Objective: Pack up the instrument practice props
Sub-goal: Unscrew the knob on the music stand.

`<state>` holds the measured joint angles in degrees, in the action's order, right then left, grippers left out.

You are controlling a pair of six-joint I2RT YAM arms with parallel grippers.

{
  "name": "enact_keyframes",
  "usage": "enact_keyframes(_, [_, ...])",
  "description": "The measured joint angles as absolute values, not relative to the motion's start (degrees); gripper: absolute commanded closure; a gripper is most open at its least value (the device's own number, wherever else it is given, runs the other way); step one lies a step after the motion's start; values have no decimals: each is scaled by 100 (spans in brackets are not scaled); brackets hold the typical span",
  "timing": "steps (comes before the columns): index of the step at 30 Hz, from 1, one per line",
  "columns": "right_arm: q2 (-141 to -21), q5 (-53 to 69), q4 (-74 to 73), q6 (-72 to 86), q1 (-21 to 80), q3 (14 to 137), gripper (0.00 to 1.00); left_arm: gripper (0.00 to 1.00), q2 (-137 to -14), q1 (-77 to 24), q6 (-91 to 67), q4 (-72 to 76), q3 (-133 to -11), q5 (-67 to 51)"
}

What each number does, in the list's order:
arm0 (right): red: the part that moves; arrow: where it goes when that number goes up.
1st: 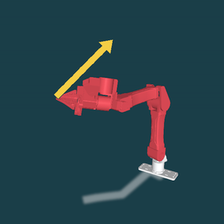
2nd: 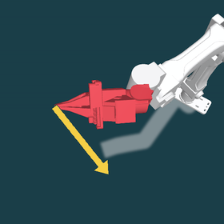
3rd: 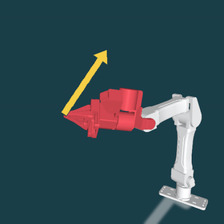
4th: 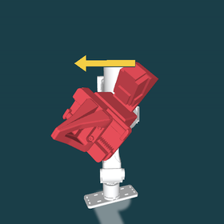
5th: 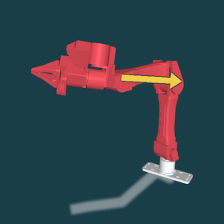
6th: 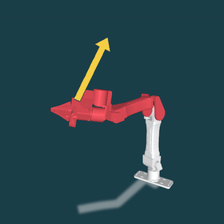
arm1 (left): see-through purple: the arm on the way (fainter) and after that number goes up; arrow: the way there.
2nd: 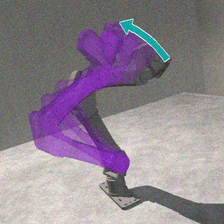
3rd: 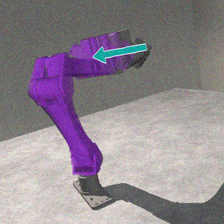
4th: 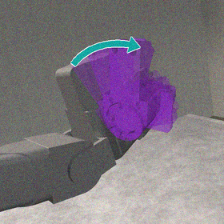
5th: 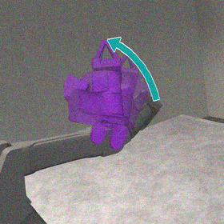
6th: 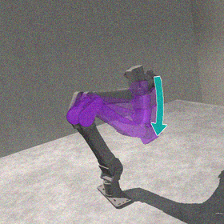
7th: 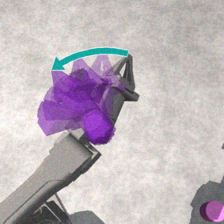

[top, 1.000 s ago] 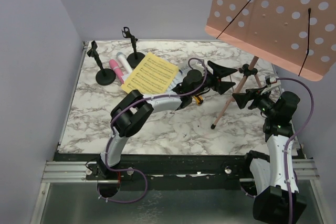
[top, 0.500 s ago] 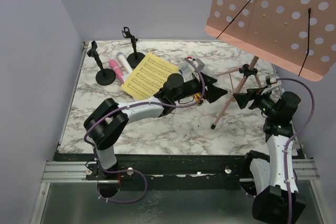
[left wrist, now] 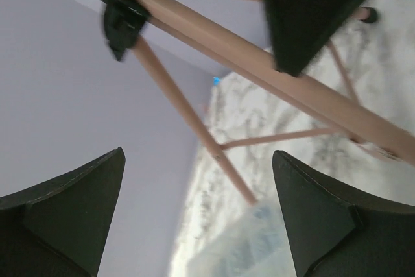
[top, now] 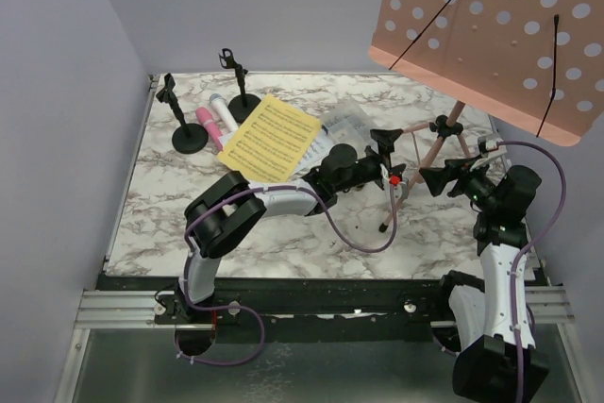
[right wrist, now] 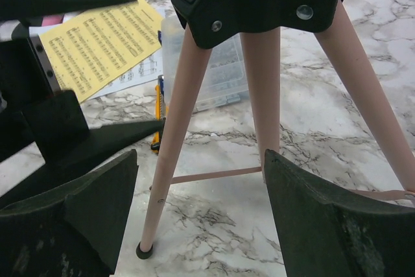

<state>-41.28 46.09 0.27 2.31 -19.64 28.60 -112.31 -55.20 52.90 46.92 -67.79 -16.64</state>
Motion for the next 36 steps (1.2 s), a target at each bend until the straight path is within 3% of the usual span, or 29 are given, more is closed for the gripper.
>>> enact_keyframes(6, [-4080,4609,27,228,-1977,2860,17,7,-11319,-5461,6119,4845,-7557,-1474])
enact_keyframes(17, [-4051,4609,27,233,-1994,2860,17,22,-11786,-5450,6429,4956,-8232,-1623])
enact_keyframes(18, [-4045,4609,27,233,-1994,2860,17,31,-11863,-5450,6431,4952,-8311,-1662])
enact_keyframes(19, [-4042,4609,27,233,-1994,2860,17,57,-11937,-5450,6425,4945,-8385,-1699])
enact_keyframes(20, [-4038,4609,27,233,-1994,2862,17,76,-11992,-5450,6405,4936,-8431,-1728])
enact_keyframes(21, [-4036,4609,27,233,-1994,2862,17,77,-12038,-5450,6429,4915,-8471,-1756])
enact_keyframes(23, [-4036,4606,27,235,-1994,2862,17,67,-12114,-5452,6407,4847,-8530,-1802])
enact_keyframes(26, [-4034,4606,25,237,-1994,2862,16,65,-12178,-5454,6386,4783,-8624,-1844])
enact_keyframes(36, [-4034,4606,27,239,-1994,2862,16,72,-12195,-5472,6302,4748,-8737,-1992])
